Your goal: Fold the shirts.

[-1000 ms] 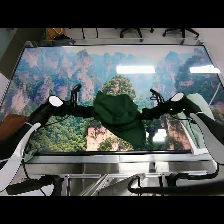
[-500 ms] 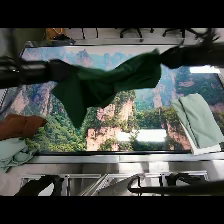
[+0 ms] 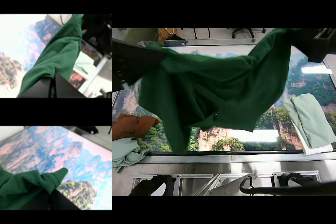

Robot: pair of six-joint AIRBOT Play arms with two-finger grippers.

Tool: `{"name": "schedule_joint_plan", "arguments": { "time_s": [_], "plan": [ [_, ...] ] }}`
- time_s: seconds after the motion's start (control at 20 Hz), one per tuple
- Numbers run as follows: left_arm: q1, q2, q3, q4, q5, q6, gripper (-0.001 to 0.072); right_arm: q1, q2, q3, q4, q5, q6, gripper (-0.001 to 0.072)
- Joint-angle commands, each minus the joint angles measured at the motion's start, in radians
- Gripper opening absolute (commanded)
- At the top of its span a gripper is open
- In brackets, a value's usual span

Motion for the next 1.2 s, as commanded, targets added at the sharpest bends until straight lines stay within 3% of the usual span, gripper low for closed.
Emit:
{"name": "schedule_joint_plan", "arguments": {
  "time_s": [0.0, 0.25, 0.45, 0.5, 0.55, 0.6, 0.7, 0.75, 0.8, 0.85, 1.0, 1.15],
  "plan": [
    [0.000, -0.126, 0.012, 0.061, -0.094, -0.012, 0.0019, -0.001, -0.081, -0.053, -0.013, 0.070, 0.033, 0.0022],
    [0.000, -0.422, -0.085, 0.093, -0.089, 0.010, 0.0021, 0.000, -0.277, -0.334, -0.011, 0.026, 0.040, 0.0022],
    [0.005, -0.670, -0.237, 0.093, 0.029, 0.081, 0.0023, 0.000, -0.475, -0.527, -0.011, -0.118, 0.013, 0.0022],
    [0.013, -0.723, -0.253, 0.093, 0.061, 0.093, 0.0065, 0.000, -0.532, -0.539, -0.010, -0.138, 0.014, 0.0022],
    [0.021, -0.774, -0.253, 0.092, 0.084, 0.094, 0.0445, -0.001, -0.581, -0.538, -0.002, -0.149, 0.013, 0.0022],
    [0.035, -0.828, -0.231, 0.090, 0.086, 0.089, 0.0681, -0.001, -0.619, -0.538, 0.007, -0.170, 0.013, 0.0023],
    [0.071, -0.900, -0.155, 0.090, 0.024, 0.085, 0.0679, -0.003, -0.649, -0.535, 0.008, -0.213, -0.002, 0.0035],
    [0.093, -0.924, -0.106, 0.091, -0.029, 0.081, 0.0679, -0.010, -0.648, -0.527, 0.006, -0.220, -0.002, 0.0170],
    [0.113, -0.935, -0.066, 0.091, -0.084, 0.075, 0.0679, -0.023, -0.641, -0.509, 0.007, -0.216, -0.001, 0.0381],
    [0.136, -0.935, -0.035, 0.093, -0.138, 0.068, 0.0679, -0.041, -0.629, -0.490, 0.007, -0.204, 0.000, 0.0510],
    [0.191, -0.876, -0.079, 0.092, -0.211, 0.060, 0.0678, -0.121, -0.550, -0.468, 0.007, -0.146, 0.034, 0.0529],
    [0.190, -0.765, -0.296, 0.092, -0.144, 0.069, 0.0678, -0.155, -0.491, -0.492, 0.006, -0.034, 0.055, 0.0504]
  ]
}}
